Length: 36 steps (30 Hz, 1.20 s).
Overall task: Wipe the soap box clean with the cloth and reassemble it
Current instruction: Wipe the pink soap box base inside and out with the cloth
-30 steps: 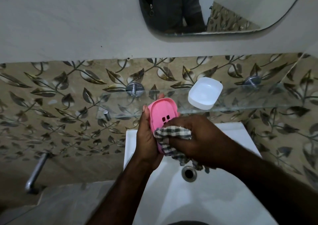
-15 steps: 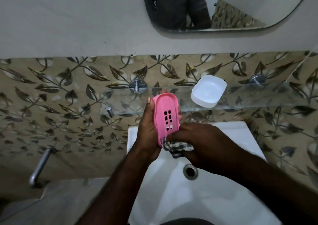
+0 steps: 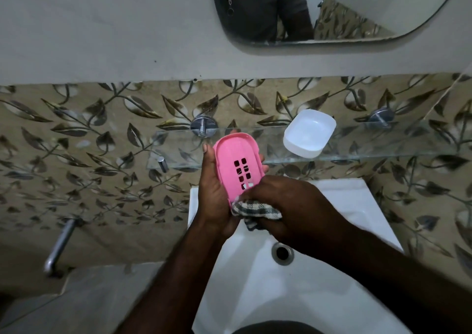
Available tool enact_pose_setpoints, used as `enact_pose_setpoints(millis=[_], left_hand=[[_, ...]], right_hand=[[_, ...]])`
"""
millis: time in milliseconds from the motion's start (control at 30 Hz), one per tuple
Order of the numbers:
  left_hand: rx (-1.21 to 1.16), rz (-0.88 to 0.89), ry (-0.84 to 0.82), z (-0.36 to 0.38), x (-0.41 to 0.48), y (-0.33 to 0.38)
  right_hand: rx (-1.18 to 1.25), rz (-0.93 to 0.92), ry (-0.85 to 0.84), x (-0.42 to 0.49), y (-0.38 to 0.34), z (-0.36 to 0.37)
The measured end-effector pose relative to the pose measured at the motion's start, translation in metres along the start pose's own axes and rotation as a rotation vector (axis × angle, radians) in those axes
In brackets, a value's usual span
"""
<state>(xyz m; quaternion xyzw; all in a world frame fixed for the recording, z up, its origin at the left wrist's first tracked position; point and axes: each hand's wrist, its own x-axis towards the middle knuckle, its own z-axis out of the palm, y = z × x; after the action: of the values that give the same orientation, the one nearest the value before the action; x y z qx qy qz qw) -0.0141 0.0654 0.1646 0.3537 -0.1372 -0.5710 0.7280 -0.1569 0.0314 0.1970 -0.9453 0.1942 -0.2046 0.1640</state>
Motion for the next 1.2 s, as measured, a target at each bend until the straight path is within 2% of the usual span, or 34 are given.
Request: enact_pose_setpoints(millis=[200,433,500,600,667,733,833,1000,1100,1200], left_hand=[[-0.014,-0.024,-0.056,0.008,-0.007,-0.007],[0.075,0.039,-0.071,0.011,-0.012,-0.008],[0.11,0.064,-0.075,0.013,-0.012,-0.009],[0.106,0.106,-0.085,0.021,-0.011,-0.011],[0.091,0.13,-0.082,0.025,-0.01,-0.011],[0.107,0.139,-0.061,0.023,-0.009,-0.01],[0.162,0.129,-0.054,0.02,-0.008,-0.009],[0.096,0.186,-0.084,0.022,-0.007,-0.008],[0.126,0.178,-0.03,0.018,-0.009,-0.007],[0.208,0.171,-0.017,0.012,-0.009,-0.008]], right_hand=[[0.204,0.104,0.33,0.028,-0.005,0.001],[0.275,0.351,0.471,0.041,0.01,-0.008],[0.336,0.366,0.425,0.038,0.009,-0.01],[0.389,0.276,0.318,0.035,-0.004,-0.011],[0.392,0.275,0.357,0.037,-0.003,-0.012],[0.429,0.357,0.413,0.041,0.009,-0.015],[0.41,0.422,0.405,0.042,0.017,-0.015],[0.466,0.273,0.379,0.044,-0.009,-0.011],[0.478,0.37,0.392,0.048,0.003,-0.013],[0.384,0.451,0.398,0.048,0.015,-0.013]])
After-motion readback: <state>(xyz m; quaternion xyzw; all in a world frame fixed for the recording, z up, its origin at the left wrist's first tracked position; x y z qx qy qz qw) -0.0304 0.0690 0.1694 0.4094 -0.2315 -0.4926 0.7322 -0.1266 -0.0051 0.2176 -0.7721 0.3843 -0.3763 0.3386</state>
